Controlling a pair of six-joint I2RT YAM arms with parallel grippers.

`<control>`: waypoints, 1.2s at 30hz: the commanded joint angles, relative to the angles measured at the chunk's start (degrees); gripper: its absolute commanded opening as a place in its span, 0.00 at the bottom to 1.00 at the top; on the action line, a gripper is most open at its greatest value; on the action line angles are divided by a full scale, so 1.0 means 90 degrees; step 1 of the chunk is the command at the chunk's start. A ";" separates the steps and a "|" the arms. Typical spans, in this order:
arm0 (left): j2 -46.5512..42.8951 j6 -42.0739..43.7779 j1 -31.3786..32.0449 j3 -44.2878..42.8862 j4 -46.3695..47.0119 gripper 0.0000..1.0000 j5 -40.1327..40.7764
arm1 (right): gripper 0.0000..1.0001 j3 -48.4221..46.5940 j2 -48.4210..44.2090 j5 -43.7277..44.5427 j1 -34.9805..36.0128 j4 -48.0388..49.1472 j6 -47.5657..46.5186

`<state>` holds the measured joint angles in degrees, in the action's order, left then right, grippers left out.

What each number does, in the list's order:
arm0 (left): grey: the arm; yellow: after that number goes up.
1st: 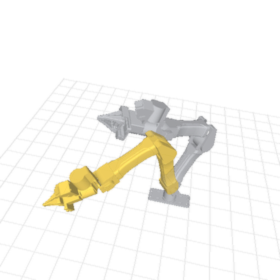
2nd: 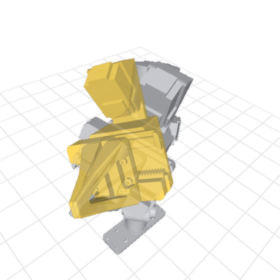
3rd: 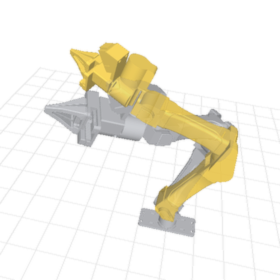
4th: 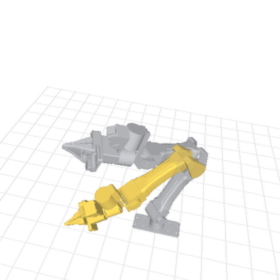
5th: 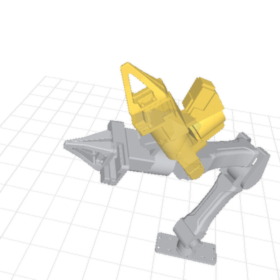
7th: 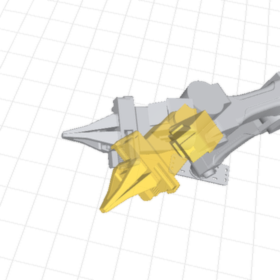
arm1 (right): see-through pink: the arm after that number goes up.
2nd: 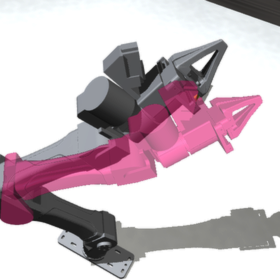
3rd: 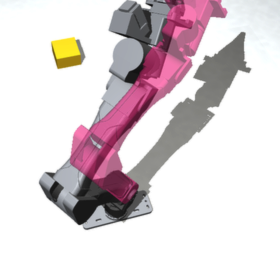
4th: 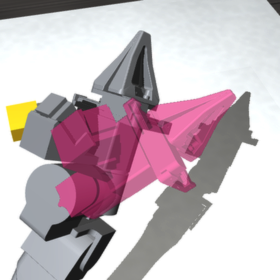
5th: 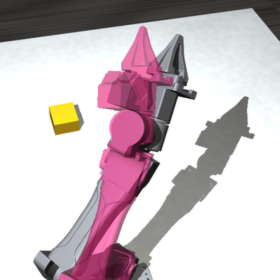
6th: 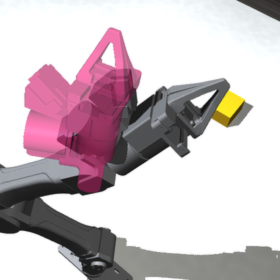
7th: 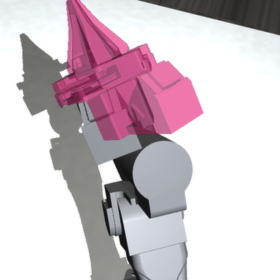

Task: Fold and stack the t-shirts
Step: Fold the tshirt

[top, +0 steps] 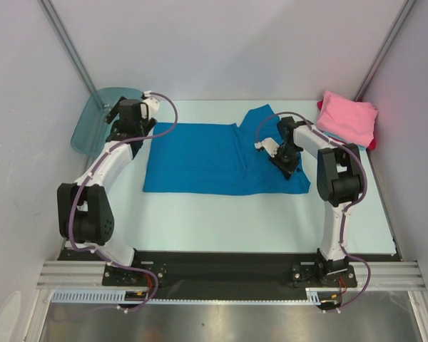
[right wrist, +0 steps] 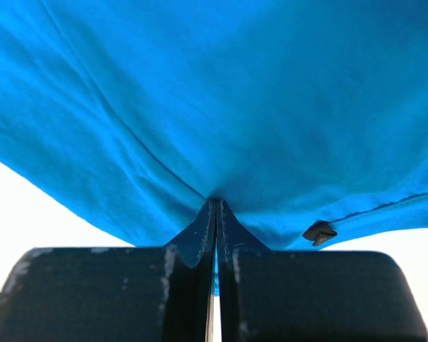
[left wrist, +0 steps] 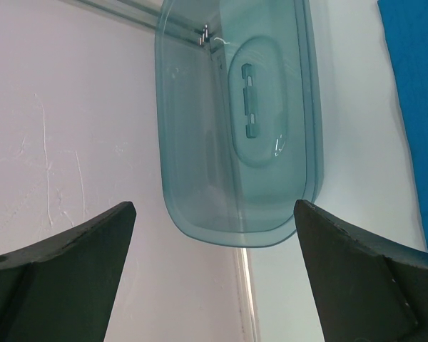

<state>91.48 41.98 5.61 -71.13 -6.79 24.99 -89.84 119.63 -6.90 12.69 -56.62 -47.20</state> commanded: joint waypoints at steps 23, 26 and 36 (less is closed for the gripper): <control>0.0431 -0.0074 0.0012 -0.0592 0.0139 1.00 -0.0013 | 0.00 0.0685 -0.1310 0.0073 -0.0462 -0.0751 -0.0098; 0.0460 -0.0084 0.0012 -0.0631 0.0129 1.00 -0.0023 | 0.00 0.0890 -0.1262 0.0082 -0.0589 -0.0565 -0.0078; 0.0548 -0.0074 0.0090 -0.0739 0.0139 1.00 -0.0004 | 0.00 0.1018 -0.0774 -0.0073 -0.0687 0.0012 0.0176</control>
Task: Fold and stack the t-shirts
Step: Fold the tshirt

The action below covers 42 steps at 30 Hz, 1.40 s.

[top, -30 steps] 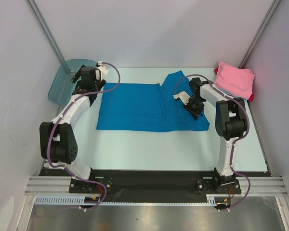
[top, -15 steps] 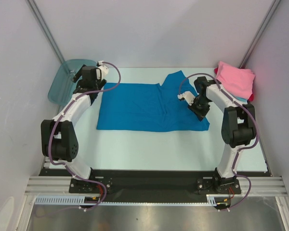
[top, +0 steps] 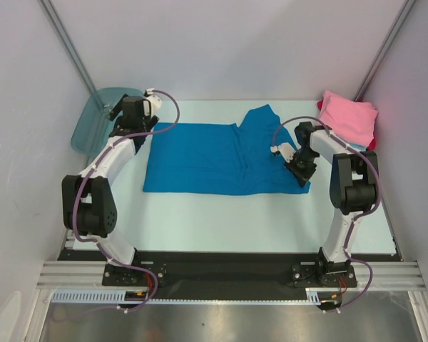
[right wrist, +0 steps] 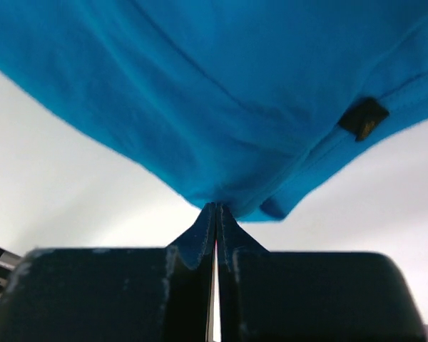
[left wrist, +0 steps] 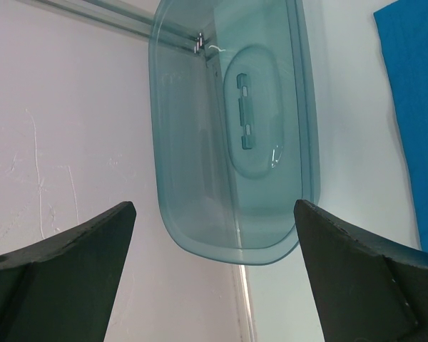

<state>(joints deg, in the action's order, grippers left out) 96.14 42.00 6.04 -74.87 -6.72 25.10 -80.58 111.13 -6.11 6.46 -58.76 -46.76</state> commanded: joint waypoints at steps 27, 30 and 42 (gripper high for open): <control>0.0089 0.0187 0.0061 -0.0441 0.0239 1.00 0.0023 | 0.00 0.1189 -0.0062 0.0327 -0.0669 0.0143 -0.0019; 0.0109 0.0216 0.0061 -0.0460 0.0239 1.00 -0.0025 | 0.00 0.1306 -0.0209 0.0463 -0.0971 0.0065 -0.0136; 0.0148 0.0285 0.0071 -0.0548 0.0180 1.00 -0.0133 | 0.00 0.1600 -0.0512 0.0679 -0.1147 -0.0053 -0.0429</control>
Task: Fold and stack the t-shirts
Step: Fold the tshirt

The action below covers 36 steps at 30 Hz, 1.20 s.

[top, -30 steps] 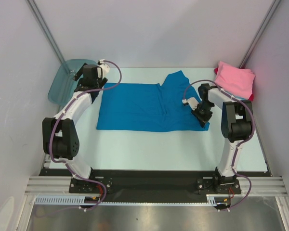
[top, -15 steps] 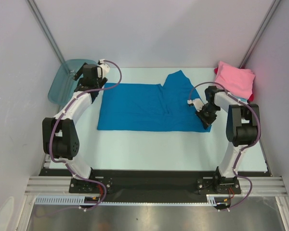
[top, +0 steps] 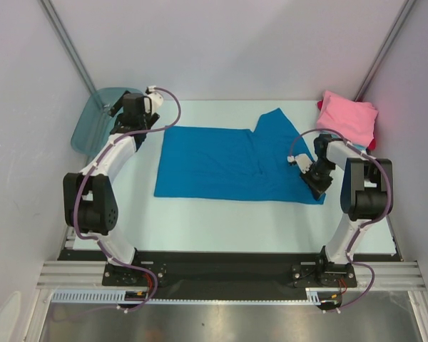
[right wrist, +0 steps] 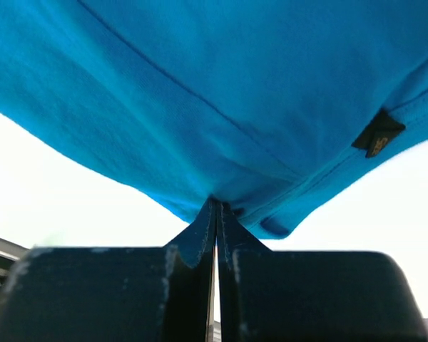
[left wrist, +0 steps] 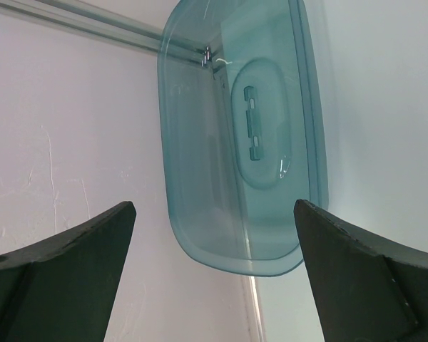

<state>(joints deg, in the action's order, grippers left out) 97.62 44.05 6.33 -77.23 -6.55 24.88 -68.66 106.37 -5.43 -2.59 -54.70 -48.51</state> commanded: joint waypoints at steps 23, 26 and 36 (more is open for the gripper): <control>-0.0506 0.1423 0.0479 0.0700 -0.2746 0.00 -0.3936 | 0.55 -0.7433 0.2388 0.0886 0.1157 -0.1050 0.0371; -0.0350 0.1501 0.0410 0.0633 -0.3197 0.00 -0.4364 | 0.55 -0.7712 0.2517 0.1207 0.1176 -0.0877 0.0283; 0.0237 0.2243 0.0361 0.0134 -0.6097 0.00 -0.5470 | 0.55 -0.7527 0.2585 0.1473 0.1235 -0.0388 0.0458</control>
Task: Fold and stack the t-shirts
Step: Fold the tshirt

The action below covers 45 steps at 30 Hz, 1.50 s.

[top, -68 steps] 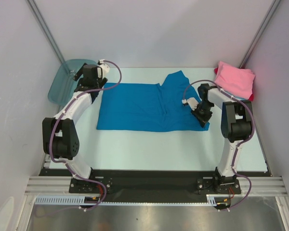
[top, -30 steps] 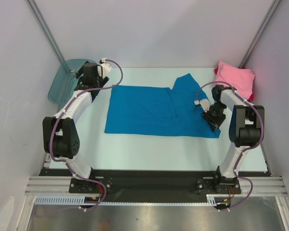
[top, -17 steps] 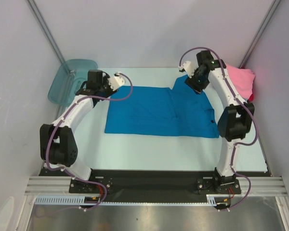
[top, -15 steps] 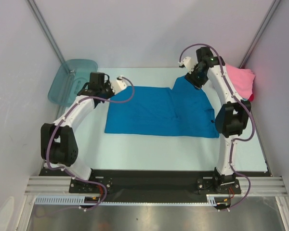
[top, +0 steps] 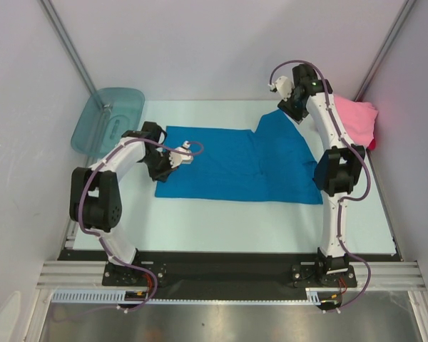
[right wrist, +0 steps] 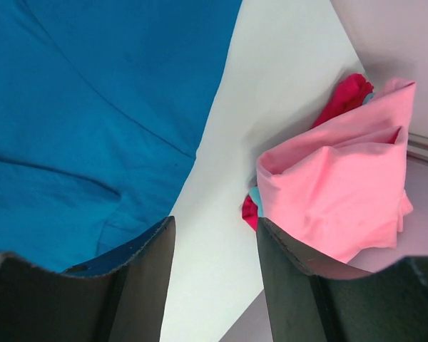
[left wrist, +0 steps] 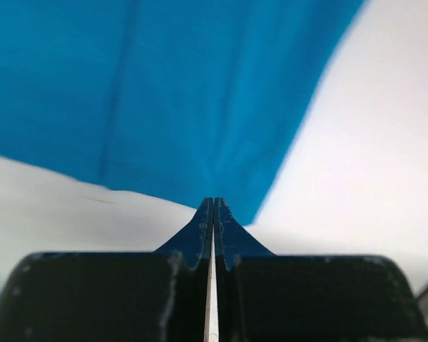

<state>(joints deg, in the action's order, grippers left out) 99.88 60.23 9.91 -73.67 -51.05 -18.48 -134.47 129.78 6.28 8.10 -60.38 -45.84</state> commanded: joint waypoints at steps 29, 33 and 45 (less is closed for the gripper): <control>0.0573 0.0466 -0.0037 -0.0476 -0.1135 0.00 -0.0056 | 0.52 -0.0537 0.0258 0.0190 -0.0070 0.0312 0.0182; 0.0826 0.0418 -0.0017 -0.0487 -0.1096 0.00 0.0012 | 0.52 -0.0605 0.0336 0.0200 -0.0050 0.0312 0.0182; 0.1305 0.0417 0.0031 0.0226 -0.0588 0.00 0.0851 | 0.52 -0.0839 0.0454 0.0181 -0.0040 0.0342 0.0250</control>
<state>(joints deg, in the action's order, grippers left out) 109.86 62.96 10.11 -73.95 -57.43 -13.98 -138.78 133.64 7.70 7.68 -58.15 -44.60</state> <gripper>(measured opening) 0.006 0.520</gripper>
